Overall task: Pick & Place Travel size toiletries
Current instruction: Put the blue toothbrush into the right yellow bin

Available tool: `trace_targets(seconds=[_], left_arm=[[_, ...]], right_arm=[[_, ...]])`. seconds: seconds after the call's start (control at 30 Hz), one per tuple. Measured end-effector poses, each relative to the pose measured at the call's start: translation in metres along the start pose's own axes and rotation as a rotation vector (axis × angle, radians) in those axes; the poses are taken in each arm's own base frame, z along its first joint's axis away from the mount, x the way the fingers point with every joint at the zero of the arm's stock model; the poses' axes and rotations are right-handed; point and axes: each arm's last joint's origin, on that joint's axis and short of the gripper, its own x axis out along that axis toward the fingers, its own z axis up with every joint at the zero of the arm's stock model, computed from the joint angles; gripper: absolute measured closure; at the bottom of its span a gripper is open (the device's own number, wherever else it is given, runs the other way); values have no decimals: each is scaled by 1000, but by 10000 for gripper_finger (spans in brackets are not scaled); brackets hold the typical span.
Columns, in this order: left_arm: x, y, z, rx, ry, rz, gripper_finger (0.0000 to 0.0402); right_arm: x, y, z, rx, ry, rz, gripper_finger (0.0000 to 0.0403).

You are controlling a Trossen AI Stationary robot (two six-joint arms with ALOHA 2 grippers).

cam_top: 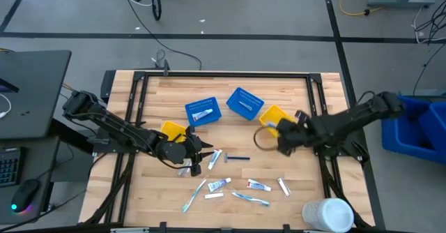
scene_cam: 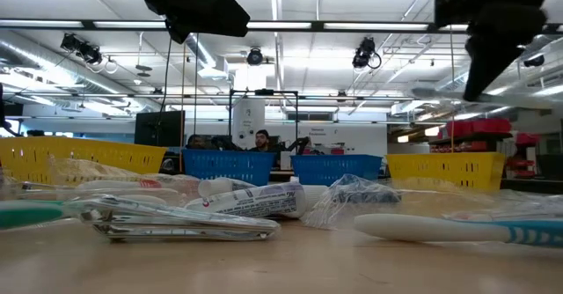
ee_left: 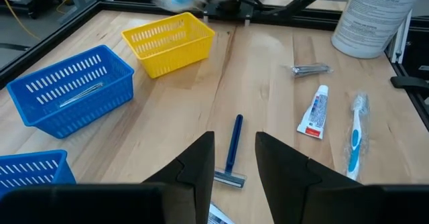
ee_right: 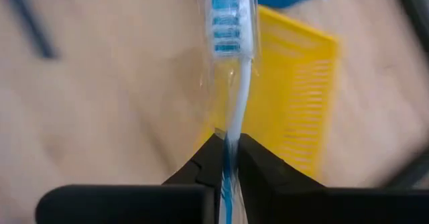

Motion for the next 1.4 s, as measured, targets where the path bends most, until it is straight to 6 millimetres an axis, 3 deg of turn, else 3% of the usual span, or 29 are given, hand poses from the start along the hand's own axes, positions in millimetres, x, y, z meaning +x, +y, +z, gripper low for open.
trace_targets(seconds=[0.2,0.4,1.03,1.2,1.4], left_arm=[[0,0,0,0,0,0,285],[0,0,0,3,0,0,285],[0,0,0,5,3,1,285],[0,0,0,6,3,1,285],[0,0,0,6,3,1,285]], right_arm=[[25,-32,21,18,111,-17,362],[51,-48,37,-5,150,29,363],[110,-37,44,-126,417,85,353],[114,-37,44,-139,436,83,314],[114,-37,43,-139,436,83,231]])
